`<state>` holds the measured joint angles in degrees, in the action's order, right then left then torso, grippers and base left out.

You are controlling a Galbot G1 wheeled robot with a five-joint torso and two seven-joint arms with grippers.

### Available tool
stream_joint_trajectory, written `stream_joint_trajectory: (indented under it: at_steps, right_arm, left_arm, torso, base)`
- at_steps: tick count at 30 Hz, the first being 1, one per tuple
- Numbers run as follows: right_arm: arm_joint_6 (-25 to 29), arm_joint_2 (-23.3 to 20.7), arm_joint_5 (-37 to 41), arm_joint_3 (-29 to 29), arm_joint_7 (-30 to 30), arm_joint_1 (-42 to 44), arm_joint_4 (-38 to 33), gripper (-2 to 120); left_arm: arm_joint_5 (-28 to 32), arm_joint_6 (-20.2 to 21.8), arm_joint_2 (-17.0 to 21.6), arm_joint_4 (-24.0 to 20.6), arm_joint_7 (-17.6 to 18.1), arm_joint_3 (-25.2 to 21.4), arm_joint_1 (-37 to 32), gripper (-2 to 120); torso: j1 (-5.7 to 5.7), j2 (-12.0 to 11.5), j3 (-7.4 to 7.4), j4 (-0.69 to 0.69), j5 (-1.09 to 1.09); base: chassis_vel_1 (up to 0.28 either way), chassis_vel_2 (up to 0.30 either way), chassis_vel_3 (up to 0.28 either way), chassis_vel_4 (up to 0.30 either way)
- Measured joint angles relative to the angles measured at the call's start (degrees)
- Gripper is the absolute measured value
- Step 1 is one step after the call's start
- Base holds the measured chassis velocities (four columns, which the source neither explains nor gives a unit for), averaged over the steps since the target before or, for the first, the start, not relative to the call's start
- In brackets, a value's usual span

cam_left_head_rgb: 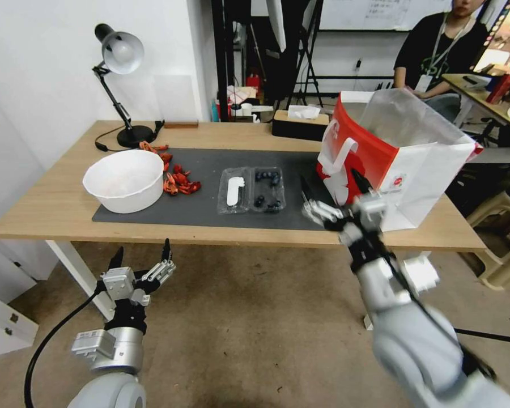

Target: Close the takeout container lid, then place the container into the takeout bag.

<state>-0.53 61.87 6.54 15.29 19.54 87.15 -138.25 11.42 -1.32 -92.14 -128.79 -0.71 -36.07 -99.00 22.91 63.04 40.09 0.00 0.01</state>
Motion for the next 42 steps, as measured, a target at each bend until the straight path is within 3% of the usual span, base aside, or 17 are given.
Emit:
stream_joint_trajectory:
  at_steps: [3, 11, 27, 30, 33, 34, 36, 38, 41, 42]
  right_arm:
    - [3.1, 1.1, -4.8, -0.8, 2.6, 6.4, -0.5, 100]
    - [7.2, 2.7, -9.3, -4.4, 6.4, 13.1, 2.6, 100]
    - [8.4, 4.1, -8.5, -6.4, 7.6, 13.4, 6.1, 100]
    - [8.3, 4.2, -8.2, -6.4, 7.6, 13.2, 6.1, 100]
    - [8.2, 4.3, -7.6, -6.0, 7.6, 12.9, 6.2, 100]
    - [8.2, 4.3, -7.6, -6.0, 7.6, 12.9, 6.2, 100]
    - [8.0, 4.3, -7.2, -6.0, 7.6, 12.5, 6.3, 100]
    - [7.8, 4.2, -7.0, -6.1, 7.6, 12.1, 6.4, 100]
    - [7.3, 4.1, -6.4, -6.3, 7.6, 11.7, 6.5, 100]
    - [7.3, 4.1, -6.4, -6.3, 7.6, 11.7, 6.5, 100]
  left_arm:
    - [0.0, 0.0, 0.0, -0.2, 0.1, 0.0, -0.1, 100]
    - [0.2, -0.2, 0.3, -0.4, 0.2, 0.0, -0.4, 100]
    - [0.3, -0.6, 1.2, -0.7, 0.6, 0.5, -0.5, 100]
    - [1.0, -1.6, 2.7, -0.6, 1.0, 1.3, -0.2, 100]
    - [6.1, -4.2, 8.1, 0.4, 3.2, 5.2, 1.5, 100]
    - [6.1, -4.2, 8.1, 0.4, 3.2, 5.2, 1.5, 100]
    - [11.4, -5.6, 12.4, 1.2, 4.6, 8.5, 3.3, 100]
    - [13.4, -5.9, 13.6, 1.3, 4.8, 9.4, 3.6, 100]
    - [22.5, -6.1, 17.9, 2.0, 5.3, 13.3, 6.4, 100]
    - [22.5, -6.1, 17.9, 2.0, 5.3, 13.3, 6.4, 100]
  torso:
    - [0.0, 0.0, 0.0, 0.01, -0.01]
    - [0.01, 0.0, 0.01, 0.01, -0.01]
    - [0.01, 0.0, 0.01, 0.01, -0.01]
    - [0.01, 0.0, 0.01, 0.01, 0.0]
    - [0.01, 0.0, 0.01, 0.01, 0.0]
    - [0.01, 0.0, 0.01, 0.01, 0.0]
    - [0.01, 0.0, 0.01, -0.03, -0.01]
    - [0.01, 0.0, 0.01, -0.02, -0.01]
    - [0.01, 0.0, 0.01, 0.02, -0.02]
    - [0.01, 0.0, 0.01, 0.02, -0.02]
  base:
    - [0.0, 0.0, 0.0, 0.0]
    - [0.0, 0.0, 0.0, 0.0]
    - [0.0, 0.0, 0.0, 0.0]
    - [0.0, 0.0, 0.0, 0.0]
    - [0.0, 0.0, 0.0, 0.0]
    - [0.0, 0.0, 0.0, 0.0]
    - [0.0, 0.0, 0.0, 0.0]
    - [0.0, 0.0, 0.0, 0.0]
    - [0.0, 0.0, 0.0, 0.0]
    - [0.0, 0.0, 0.0, 0.0]
